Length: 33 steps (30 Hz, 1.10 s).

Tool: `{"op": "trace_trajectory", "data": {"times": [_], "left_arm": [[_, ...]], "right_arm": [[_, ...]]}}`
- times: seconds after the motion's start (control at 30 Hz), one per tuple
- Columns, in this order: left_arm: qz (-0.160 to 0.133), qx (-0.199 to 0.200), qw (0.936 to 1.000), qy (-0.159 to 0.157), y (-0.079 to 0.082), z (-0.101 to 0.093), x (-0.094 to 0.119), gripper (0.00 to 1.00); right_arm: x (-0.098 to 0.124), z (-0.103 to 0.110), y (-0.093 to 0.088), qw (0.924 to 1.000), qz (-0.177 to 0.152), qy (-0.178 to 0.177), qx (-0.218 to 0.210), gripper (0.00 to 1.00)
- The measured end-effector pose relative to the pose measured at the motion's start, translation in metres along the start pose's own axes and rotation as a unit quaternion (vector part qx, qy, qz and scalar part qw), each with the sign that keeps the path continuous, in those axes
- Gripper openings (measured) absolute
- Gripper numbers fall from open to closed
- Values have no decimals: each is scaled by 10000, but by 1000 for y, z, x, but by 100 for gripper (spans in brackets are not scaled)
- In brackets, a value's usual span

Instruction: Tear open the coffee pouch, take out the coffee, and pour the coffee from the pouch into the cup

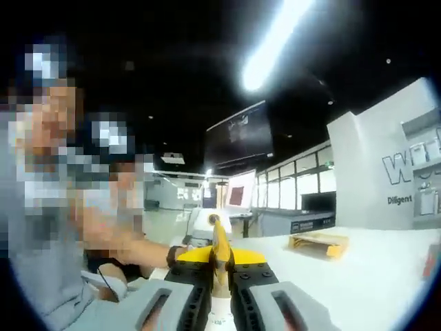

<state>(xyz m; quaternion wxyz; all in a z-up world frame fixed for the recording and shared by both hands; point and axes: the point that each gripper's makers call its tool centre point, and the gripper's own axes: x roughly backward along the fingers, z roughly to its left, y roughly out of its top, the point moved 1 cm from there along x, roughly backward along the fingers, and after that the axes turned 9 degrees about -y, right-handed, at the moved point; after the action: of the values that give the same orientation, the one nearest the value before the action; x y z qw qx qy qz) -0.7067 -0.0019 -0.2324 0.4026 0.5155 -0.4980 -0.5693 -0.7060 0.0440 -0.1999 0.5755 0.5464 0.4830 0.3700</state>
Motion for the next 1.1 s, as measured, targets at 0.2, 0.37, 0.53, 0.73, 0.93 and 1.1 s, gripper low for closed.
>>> {"op": "trace_trajectory", "data": {"times": [0.2,0.37,0.53,0.73,0.93,1.1], "left_arm": [[-60,-60,10000,-17,3,3,3,14],[-184,-46,9998,72,8,7,7,14],[-195,-33,9998,86,8,7,7,14],[-171,-23,9998,107,8,8,6,14],[-61,-11,9998,193,5,10,6,15],[69,8,9998,170,0,8,4,14]], "right_arm": [[-5,-12,0,9993,-19,294,-223,8],[-10,-21,-3,9972,-62,614,-412,8],[-6,-27,2,9946,-134,857,-561,8],[-8,-27,7,9916,-158,1110,-646,8],[-11,-25,1,9908,-204,1051,-834,8],[-11,-16,2,9913,-374,985,-786,8]]}}
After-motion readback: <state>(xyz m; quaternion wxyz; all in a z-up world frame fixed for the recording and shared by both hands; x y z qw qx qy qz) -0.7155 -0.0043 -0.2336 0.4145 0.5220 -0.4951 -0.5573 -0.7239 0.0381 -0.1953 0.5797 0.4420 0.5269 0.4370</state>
